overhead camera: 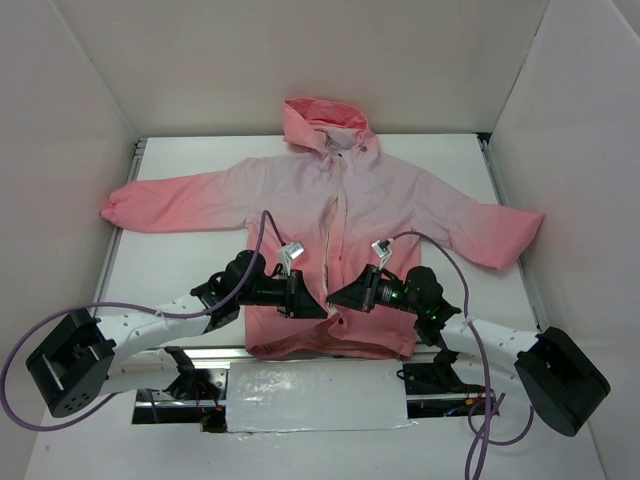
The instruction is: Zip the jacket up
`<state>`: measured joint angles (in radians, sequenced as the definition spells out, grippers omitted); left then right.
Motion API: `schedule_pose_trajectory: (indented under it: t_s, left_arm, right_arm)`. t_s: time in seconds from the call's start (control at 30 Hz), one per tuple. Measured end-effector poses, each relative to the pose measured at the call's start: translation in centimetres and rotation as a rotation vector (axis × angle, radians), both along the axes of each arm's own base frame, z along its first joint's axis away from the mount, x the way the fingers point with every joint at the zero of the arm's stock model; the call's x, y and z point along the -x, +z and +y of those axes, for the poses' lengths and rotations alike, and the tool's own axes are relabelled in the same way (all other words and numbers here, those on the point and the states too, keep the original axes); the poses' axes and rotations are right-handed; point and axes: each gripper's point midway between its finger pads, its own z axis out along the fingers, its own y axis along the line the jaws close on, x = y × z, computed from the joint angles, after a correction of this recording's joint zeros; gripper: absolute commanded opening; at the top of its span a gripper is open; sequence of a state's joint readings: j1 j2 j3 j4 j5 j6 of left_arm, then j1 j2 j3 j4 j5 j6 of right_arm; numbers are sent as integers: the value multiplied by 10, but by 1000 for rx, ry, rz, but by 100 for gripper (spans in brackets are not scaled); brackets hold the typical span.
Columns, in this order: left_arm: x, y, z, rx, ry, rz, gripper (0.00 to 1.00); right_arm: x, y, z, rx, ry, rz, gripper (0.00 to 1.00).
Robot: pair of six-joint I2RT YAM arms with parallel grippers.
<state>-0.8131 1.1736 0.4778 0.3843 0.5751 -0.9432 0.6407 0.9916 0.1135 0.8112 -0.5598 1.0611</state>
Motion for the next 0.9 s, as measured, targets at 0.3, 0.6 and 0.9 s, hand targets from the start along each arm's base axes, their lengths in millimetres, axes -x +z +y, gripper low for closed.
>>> schedule_pose_trajectory:
  t_s: [0.3, 0.6, 0.9]
  left_arm:
    - [2, 10, 4, 3, -10, -23, 0]
    - [12, 13, 10, -4, -32, -15, 0]
    - [5, 17, 30, -139, 40, -81, 0]
  right_arm:
    - [-44, 19, 15, 57, -71, -58, 0]
    - [-76, 18, 20, 136, -161, -1, 0]
    - [-206, 14, 41, 328, -296, 202, 0]
